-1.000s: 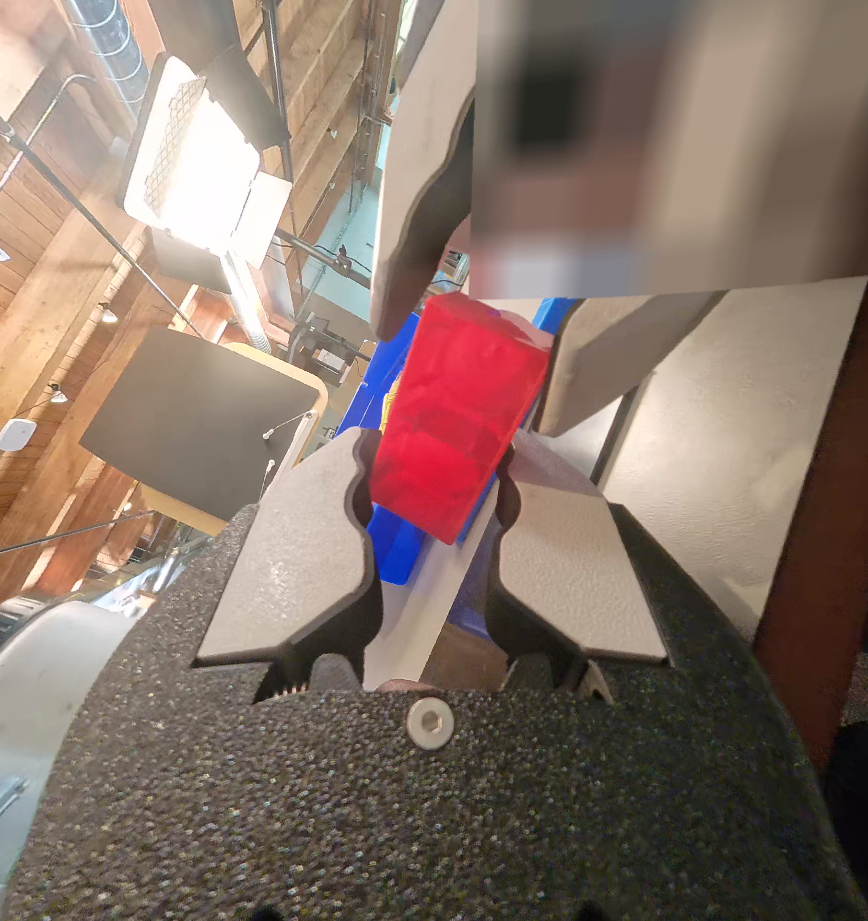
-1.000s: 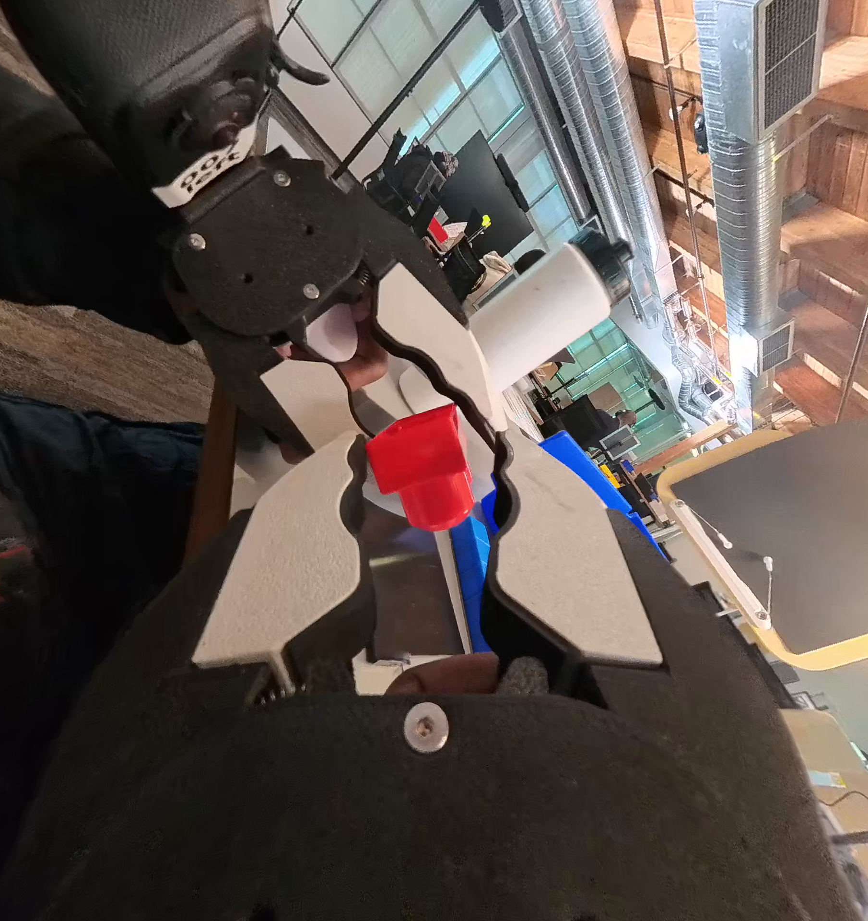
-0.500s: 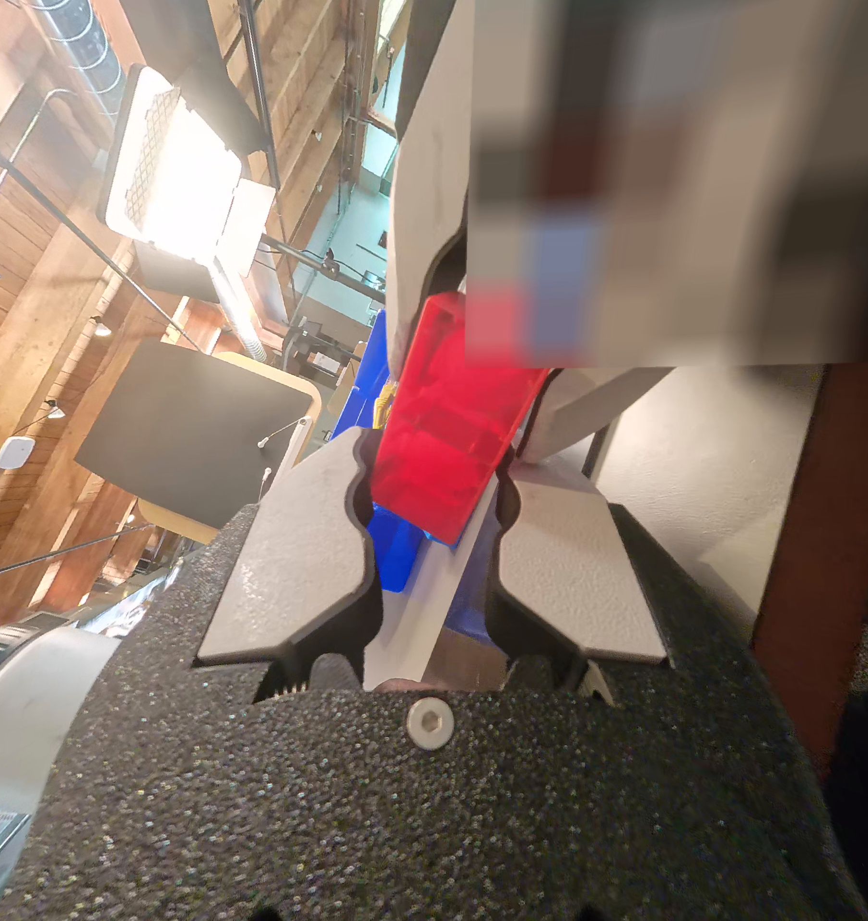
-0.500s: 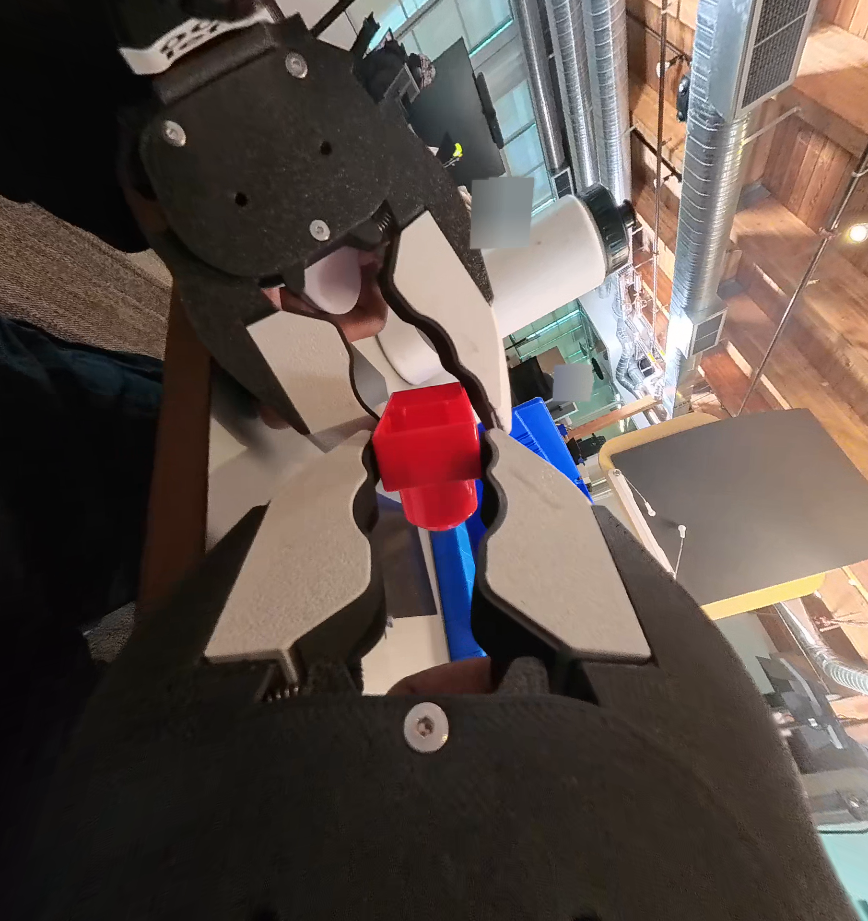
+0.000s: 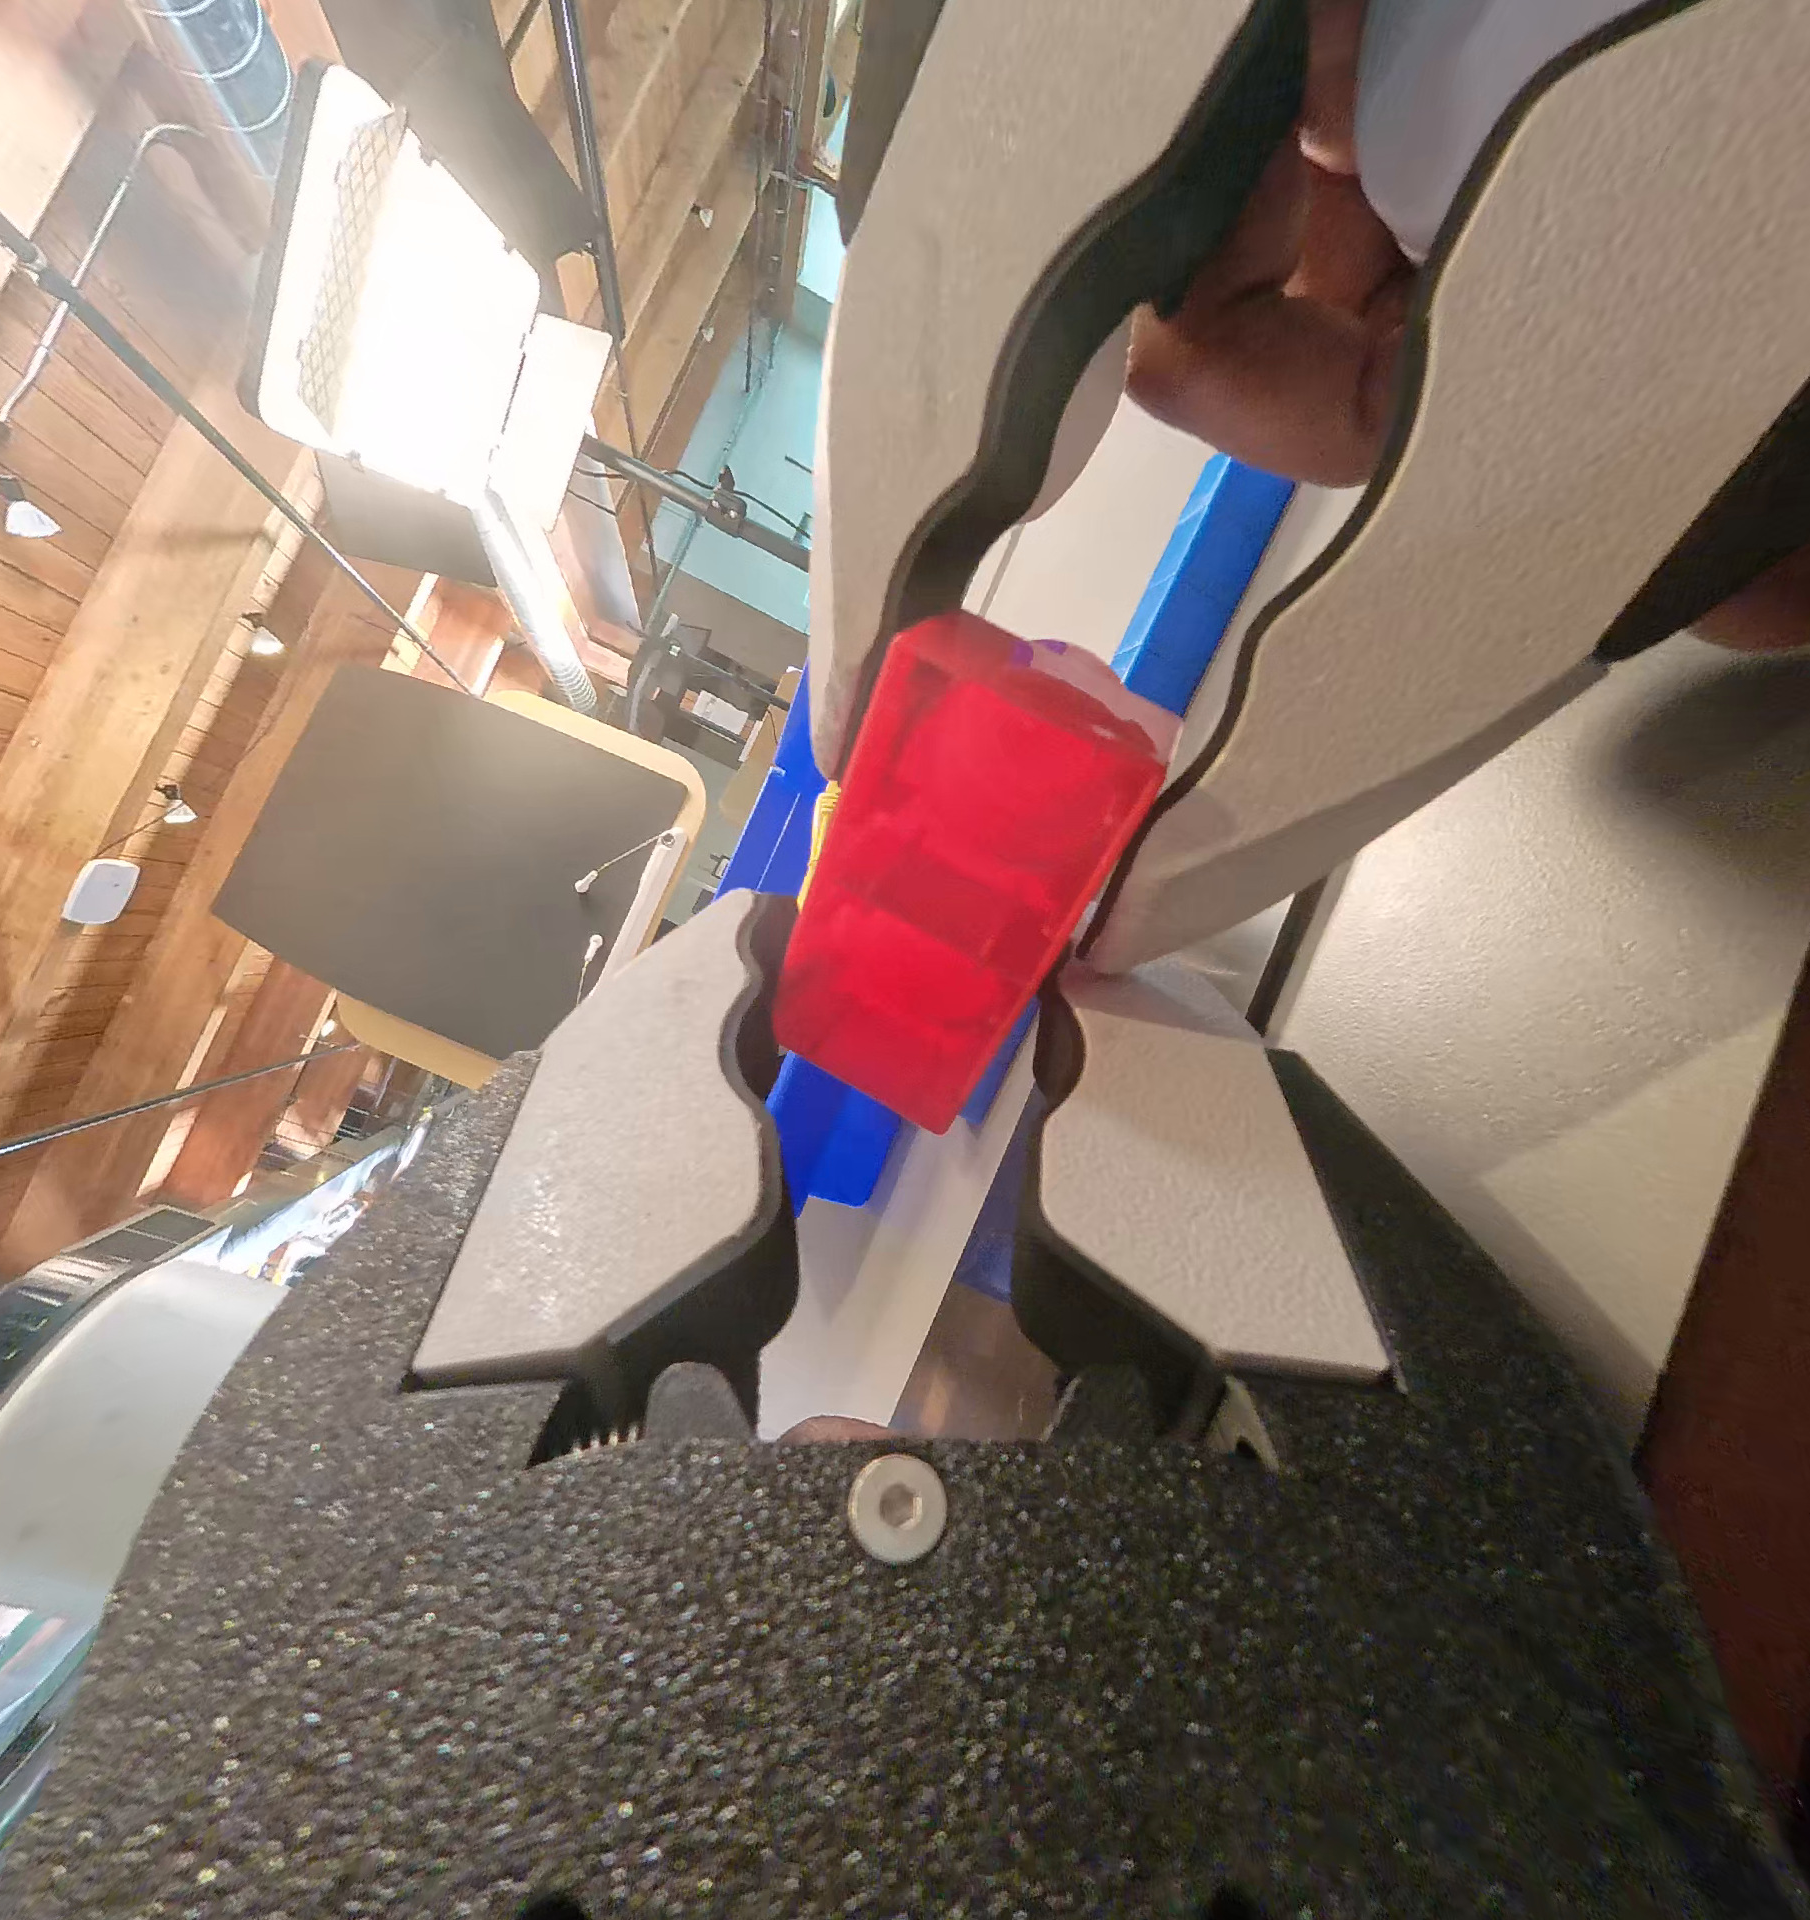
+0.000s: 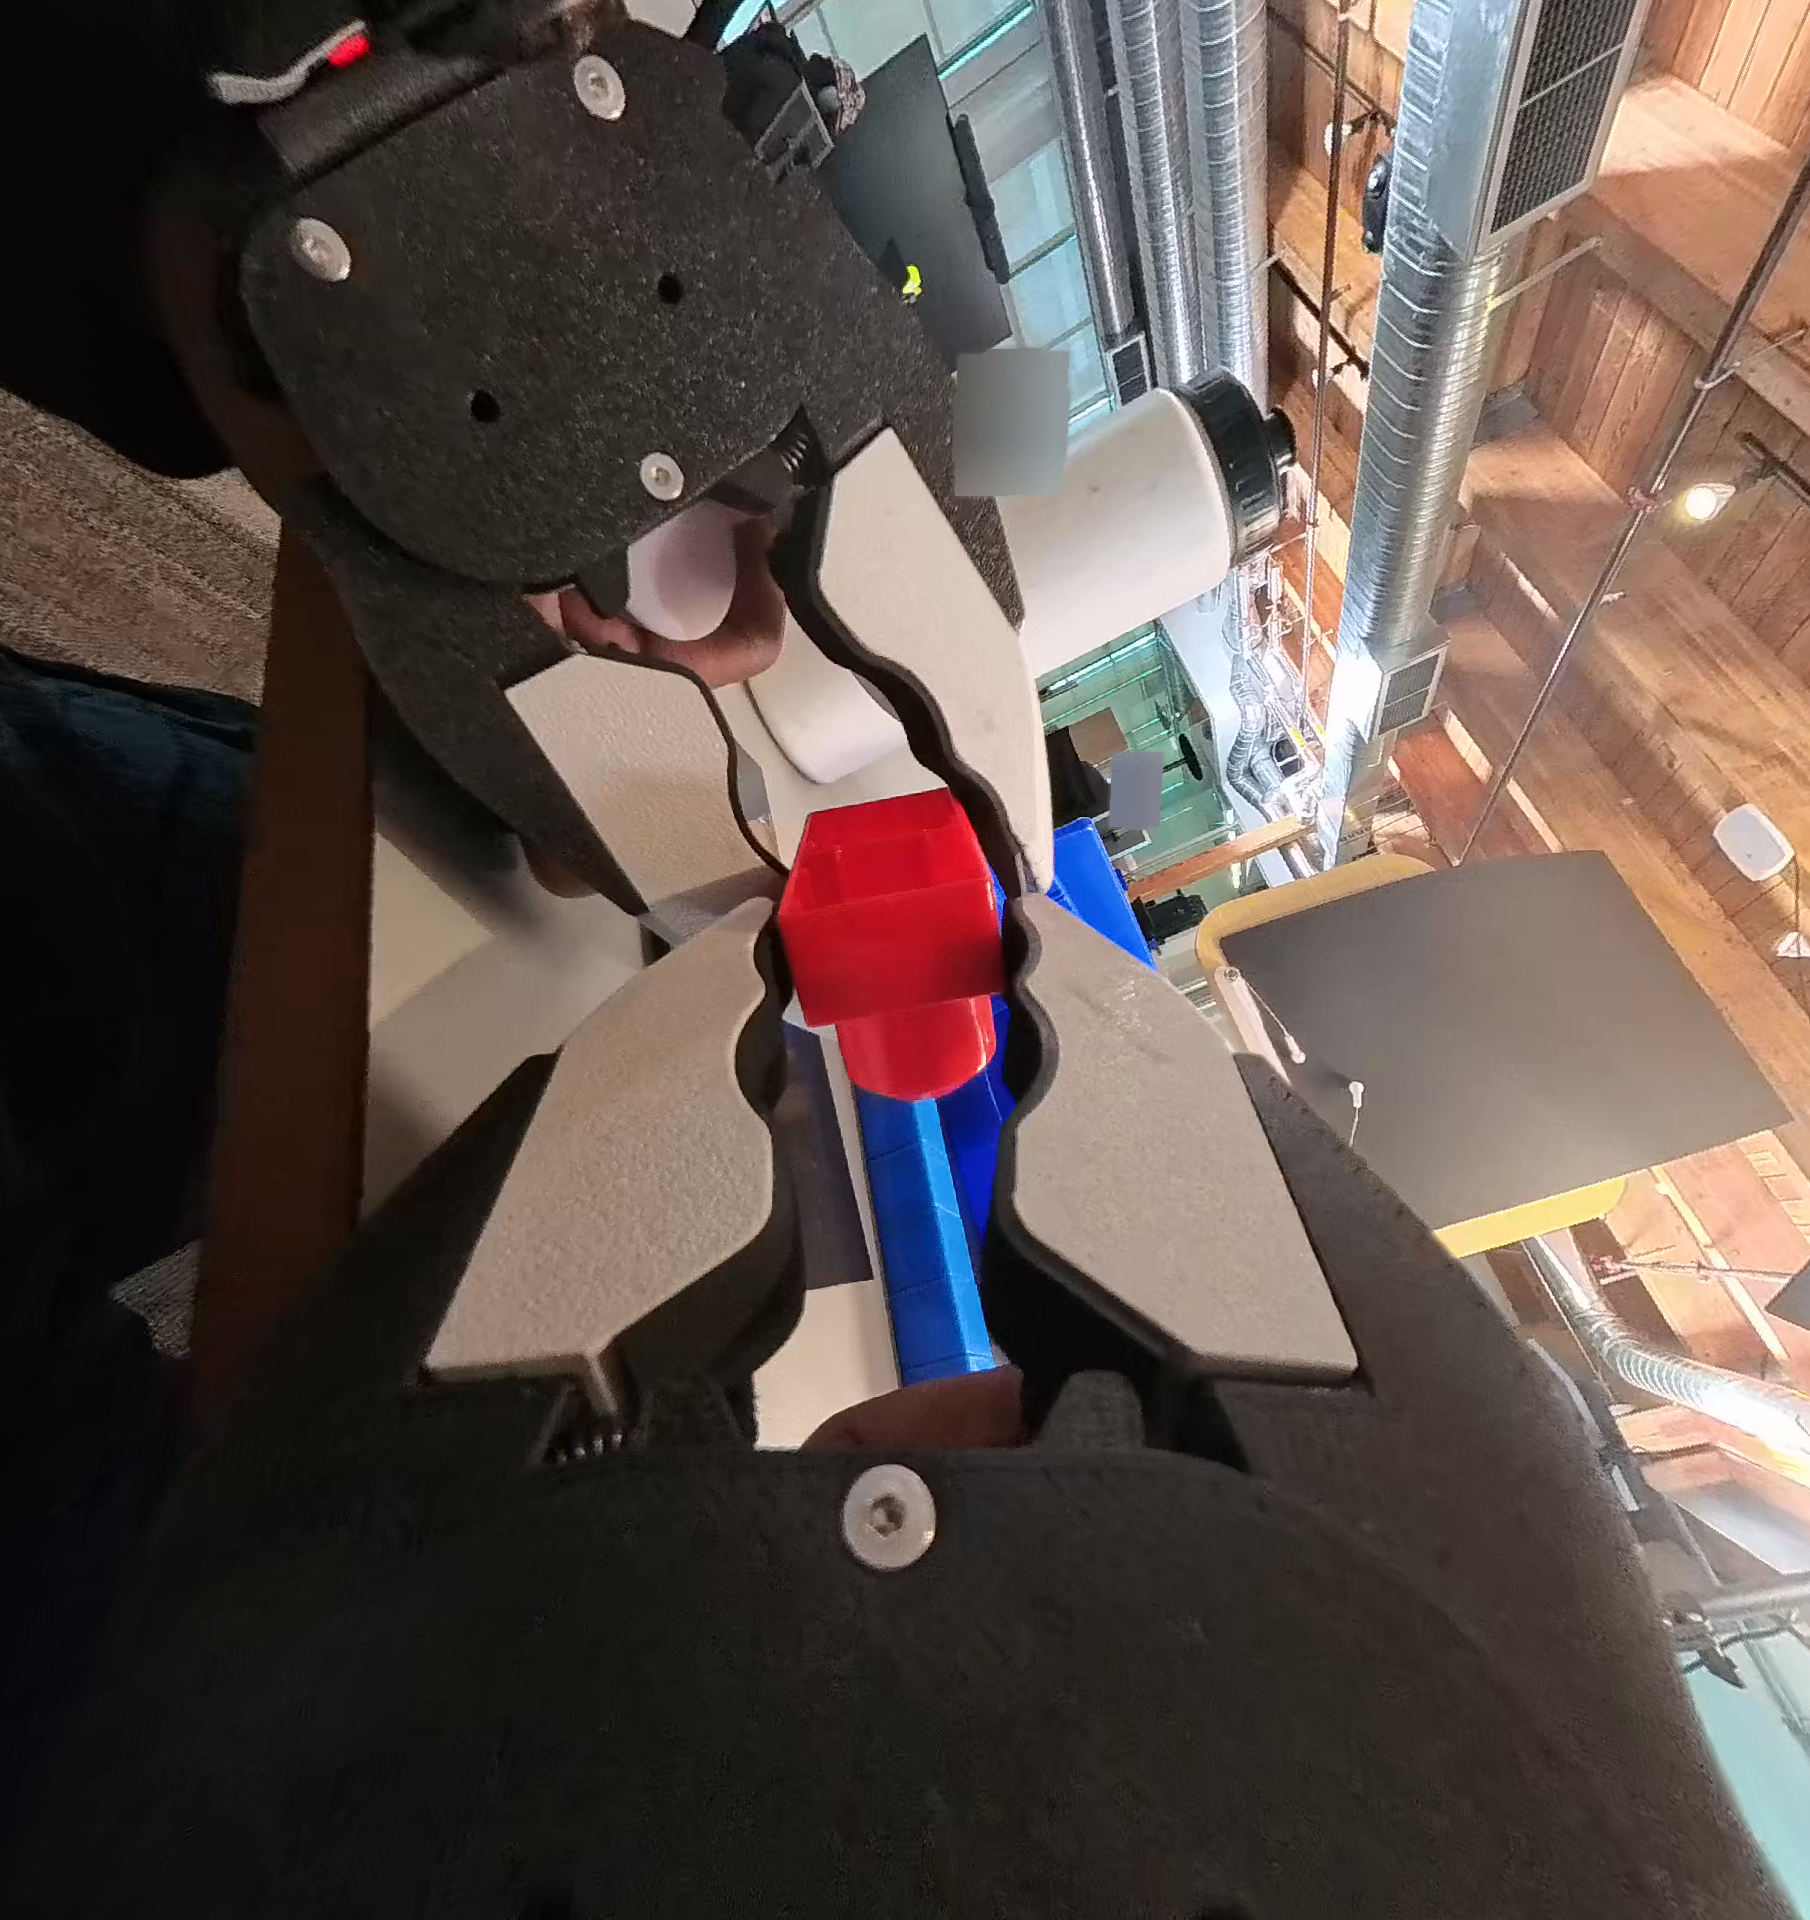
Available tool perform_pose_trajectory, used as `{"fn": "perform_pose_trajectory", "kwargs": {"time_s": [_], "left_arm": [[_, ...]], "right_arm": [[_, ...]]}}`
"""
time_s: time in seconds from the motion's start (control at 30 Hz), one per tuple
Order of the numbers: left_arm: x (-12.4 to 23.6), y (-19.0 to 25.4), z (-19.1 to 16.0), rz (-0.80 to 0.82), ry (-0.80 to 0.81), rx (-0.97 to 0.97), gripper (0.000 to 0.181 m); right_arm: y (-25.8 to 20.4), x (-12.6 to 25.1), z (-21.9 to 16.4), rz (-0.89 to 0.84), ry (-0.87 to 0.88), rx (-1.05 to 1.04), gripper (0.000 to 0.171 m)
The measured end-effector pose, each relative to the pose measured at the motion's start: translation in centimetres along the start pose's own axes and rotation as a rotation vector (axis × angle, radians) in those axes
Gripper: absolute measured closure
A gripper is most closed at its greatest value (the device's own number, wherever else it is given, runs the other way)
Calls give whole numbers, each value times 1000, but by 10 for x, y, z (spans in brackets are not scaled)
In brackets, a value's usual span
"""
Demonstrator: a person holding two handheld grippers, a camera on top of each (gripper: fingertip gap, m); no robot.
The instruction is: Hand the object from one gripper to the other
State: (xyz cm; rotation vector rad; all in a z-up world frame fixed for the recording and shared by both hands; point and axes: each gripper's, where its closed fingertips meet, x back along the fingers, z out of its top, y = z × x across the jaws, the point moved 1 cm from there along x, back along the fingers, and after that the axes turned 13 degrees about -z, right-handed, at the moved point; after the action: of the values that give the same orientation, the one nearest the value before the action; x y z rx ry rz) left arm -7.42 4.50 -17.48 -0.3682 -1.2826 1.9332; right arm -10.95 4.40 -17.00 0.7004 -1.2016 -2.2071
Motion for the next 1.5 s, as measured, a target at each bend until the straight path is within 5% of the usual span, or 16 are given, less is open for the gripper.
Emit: {"fn": "perform_pose_trajectory", "kwargs": {"time_s": [0.3,0.7,1.0,1.17,1.5], "left_arm": [[2,3,2,-122,63,106,128],[29,-28,29,-461,460,722,123],[45,-43,34,-518,656,859,118],[50,-36,42,-587,693,835,138],[22,-33,45,-662,611,1046,139]], "right_arm": [[6,0,-3,35,-27,-116,133],[51,-13,11,24,10,-705,133],[53,-9,38,182,152,-999,133],[54,-7,41,212,171,-1039,133],[67,2,10,55,78,-858,124]]}}
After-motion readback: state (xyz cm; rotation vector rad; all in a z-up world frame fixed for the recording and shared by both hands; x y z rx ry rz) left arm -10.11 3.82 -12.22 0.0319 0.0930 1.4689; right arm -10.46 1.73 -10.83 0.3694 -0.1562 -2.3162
